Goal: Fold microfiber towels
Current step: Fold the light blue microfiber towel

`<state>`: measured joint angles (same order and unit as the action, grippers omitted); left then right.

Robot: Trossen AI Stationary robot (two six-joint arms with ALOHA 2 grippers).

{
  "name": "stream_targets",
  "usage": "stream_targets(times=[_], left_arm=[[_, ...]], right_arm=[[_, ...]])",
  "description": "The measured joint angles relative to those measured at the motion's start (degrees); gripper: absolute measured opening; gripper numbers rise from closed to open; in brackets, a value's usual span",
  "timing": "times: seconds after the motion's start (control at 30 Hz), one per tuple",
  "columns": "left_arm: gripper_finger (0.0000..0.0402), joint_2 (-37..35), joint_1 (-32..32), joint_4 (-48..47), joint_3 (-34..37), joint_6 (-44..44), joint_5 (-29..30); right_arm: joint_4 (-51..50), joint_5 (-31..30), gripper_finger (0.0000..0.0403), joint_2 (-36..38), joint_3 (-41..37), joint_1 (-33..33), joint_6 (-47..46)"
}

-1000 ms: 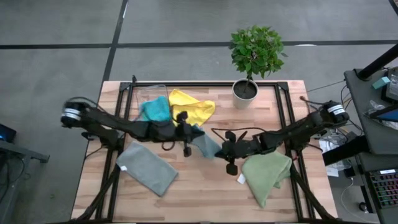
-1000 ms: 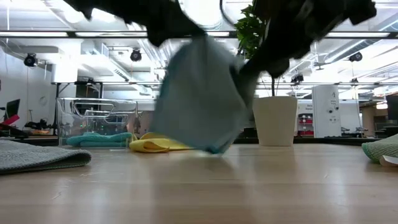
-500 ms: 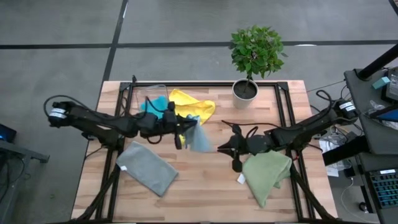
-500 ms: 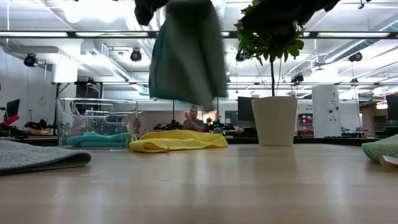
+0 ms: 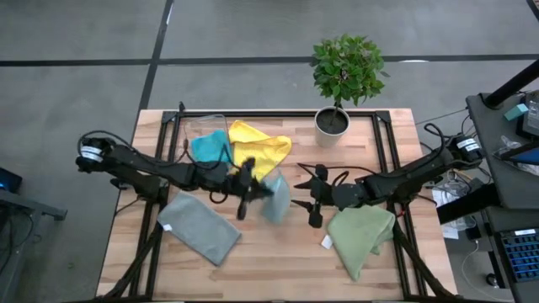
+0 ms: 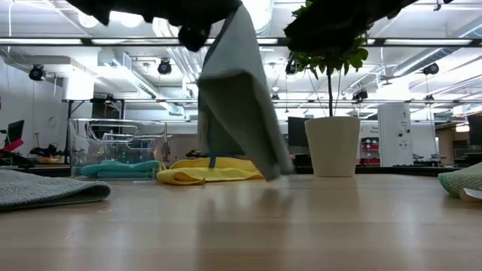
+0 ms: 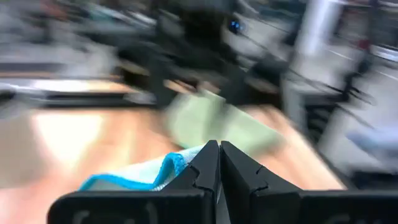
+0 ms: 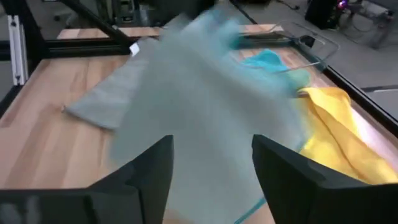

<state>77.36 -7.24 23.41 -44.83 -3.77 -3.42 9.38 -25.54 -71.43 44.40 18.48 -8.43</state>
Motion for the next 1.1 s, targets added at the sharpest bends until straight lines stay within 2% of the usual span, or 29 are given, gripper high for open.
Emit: stream_targets(times=[0.03,0.1,0.27,0.4,0.5,0.6,0.67,0.7,0.93,1.1], left_arm=[[0.0,1.01,-0.1,-0.21,0.07,0.06,-3.38],[0.0,2.96,-0.45,0.06,0.01,0.11,-6.45],[0.0,6.45,-0.85,-0.03,-0.04,-0.19,-6.71],[0.0,7.39,-1.03,0.15,-0.35,-0.26,-6.75],[0.0,7.2,-1.11,0.05,-0.58,-0.28,-6.77],[0.0,6.09,-1.09,-0.01,-0.58,-0.3,-6.79],[0.0,4.82,-1.09,-0.56,-0.58,-0.3,-6.79],[0.0,4.27,-1.09,-1.36,-0.6,-0.29,-6.81],[0.0,-1.93,0.3,-15.6,-2.85,-0.11,-6.45],[0.0,-6.8,0.5,-22.42,-2.76,-0.34,-3.32]], right_arm=[[0.66,0.14,0.0214,-0.4,0.02,0.0,0.86],[2.1,1.65,0.0216,-1.8,0.0,-0.01,2.76],[11.12,8.66,0.0212,-7.81,0.07,-0.37,6.6],[17.44,8.75,0.0201,-14.12,0.07,-1.13,7.63],[19.25,5.32,0.0171,-18.14,0.09,-1.61,8.52],[19.62,2.07,0.0102,-19.77,0.08,-1.64,11.1],[19.52,1.91,0.0041,-19.26,0.09,-1.63,12.79],[19.21,1.87,0.0027,-18.77,0.09,-1.62,14.01],[11.69,-4.14,0.0009,-9.5,0.09,-1.62,19.29],[3.87,-6.47,0.0008,-2.25,0.09,-1.2,18.0]])
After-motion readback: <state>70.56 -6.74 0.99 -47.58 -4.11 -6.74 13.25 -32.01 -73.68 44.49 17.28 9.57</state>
